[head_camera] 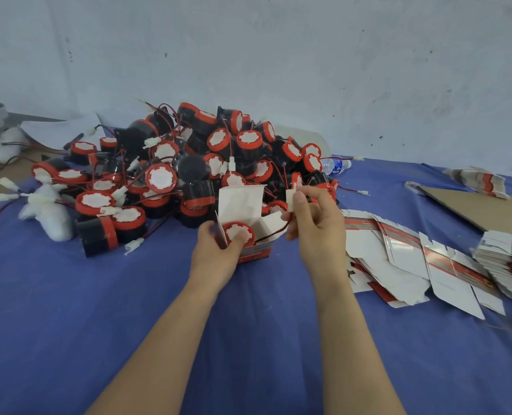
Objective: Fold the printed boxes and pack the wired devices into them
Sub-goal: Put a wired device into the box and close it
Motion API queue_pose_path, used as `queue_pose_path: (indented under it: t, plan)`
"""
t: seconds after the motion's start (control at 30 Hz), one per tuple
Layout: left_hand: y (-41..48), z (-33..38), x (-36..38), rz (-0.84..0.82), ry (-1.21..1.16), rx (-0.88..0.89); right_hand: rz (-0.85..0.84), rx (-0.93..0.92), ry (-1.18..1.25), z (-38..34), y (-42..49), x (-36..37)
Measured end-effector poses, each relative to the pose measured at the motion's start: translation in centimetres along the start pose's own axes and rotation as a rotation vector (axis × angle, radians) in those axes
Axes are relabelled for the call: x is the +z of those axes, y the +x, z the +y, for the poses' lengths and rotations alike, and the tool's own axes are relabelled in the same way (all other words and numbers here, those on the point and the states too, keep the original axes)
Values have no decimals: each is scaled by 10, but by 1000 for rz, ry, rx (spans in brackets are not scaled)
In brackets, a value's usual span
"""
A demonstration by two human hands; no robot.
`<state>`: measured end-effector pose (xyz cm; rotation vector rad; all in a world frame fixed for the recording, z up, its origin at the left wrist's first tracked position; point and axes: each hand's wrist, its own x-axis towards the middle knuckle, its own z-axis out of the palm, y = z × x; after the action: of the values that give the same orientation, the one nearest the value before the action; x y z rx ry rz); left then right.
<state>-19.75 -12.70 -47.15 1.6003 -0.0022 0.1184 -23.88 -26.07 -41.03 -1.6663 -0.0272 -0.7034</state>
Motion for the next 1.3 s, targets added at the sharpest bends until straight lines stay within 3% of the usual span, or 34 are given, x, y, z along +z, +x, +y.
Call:
queue_pose_path:
  t: [0.13,0.3,0.53,0.6,0.7,0.77,0.83,1.07,1.3]
  plan:
    - [4,-5,0,79,28,-19,-128,155,5,2,0,-1]
    - [5,-2,-1,113,-9,53,-361,272,238,1,-1,-9]
    - [1,1,0,65,-60,34,-72,251,461,3,1,-1]
    - [0,2,0,66,-56,31,5,215,321,9,2,2]
    - [-2,4,1,65,-49,48,109,83,-226,21,-2,10]
    - [-4,5,2,64,-57,63,115,-24,-541,27,-5,14]
    - [-6,7,2,68,-65,78,92,-71,-694,31,-6,17]
    - [-14,11,8,95,4,190,77,-55,-772,34,-7,29]
    - [-13,11,5,162,-24,176,-123,-108,-822,34,-10,27]
